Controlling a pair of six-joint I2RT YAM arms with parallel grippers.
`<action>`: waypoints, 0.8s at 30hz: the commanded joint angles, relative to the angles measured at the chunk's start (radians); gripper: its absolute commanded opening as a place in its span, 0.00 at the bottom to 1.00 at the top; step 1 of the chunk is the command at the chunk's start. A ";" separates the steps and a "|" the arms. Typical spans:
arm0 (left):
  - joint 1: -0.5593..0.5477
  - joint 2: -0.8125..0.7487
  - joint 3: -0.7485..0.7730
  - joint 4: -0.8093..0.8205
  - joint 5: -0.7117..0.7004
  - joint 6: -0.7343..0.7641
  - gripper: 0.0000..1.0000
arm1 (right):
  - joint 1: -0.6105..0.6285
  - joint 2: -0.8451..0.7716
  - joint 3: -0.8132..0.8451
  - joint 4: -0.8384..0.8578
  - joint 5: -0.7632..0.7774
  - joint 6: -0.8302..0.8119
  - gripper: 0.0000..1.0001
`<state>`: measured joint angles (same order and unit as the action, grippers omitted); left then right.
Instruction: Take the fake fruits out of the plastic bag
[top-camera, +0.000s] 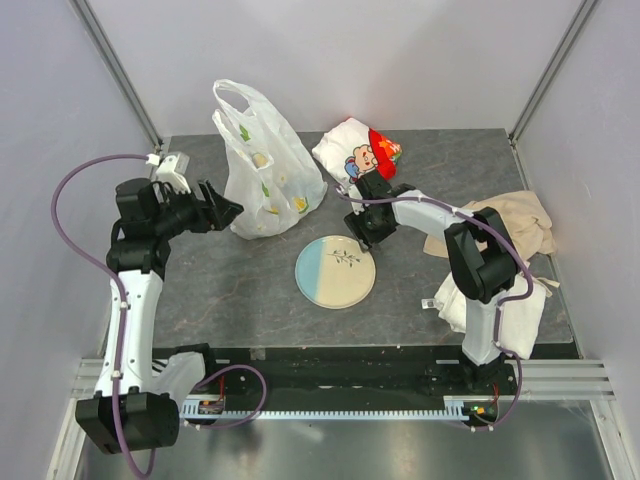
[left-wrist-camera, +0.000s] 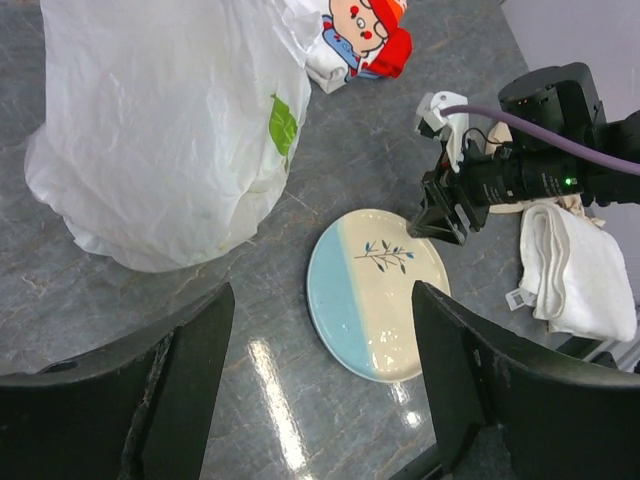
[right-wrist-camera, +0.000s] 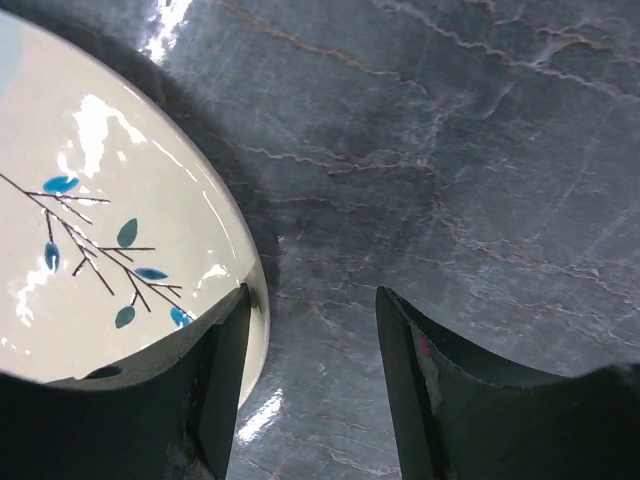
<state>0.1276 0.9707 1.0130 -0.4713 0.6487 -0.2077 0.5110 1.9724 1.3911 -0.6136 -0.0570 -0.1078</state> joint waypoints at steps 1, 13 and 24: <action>0.004 0.023 0.039 -0.006 -0.001 -0.143 0.79 | -0.040 0.046 0.016 0.006 0.155 -0.007 0.60; -0.003 0.131 0.122 0.094 -0.015 -0.233 0.78 | -0.103 0.020 -0.003 0.020 0.195 -0.036 0.60; -0.005 0.505 0.627 0.165 -0.139 -0.254 0.83 | -0.124 -0.091 0.002 -0.001 0.091 -0.023 0.64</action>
<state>0.1223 1.3678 1.4864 -0.3679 0.5484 -0.4049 0.4057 1.9606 1.3865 -0.5884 0.0265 -0.1211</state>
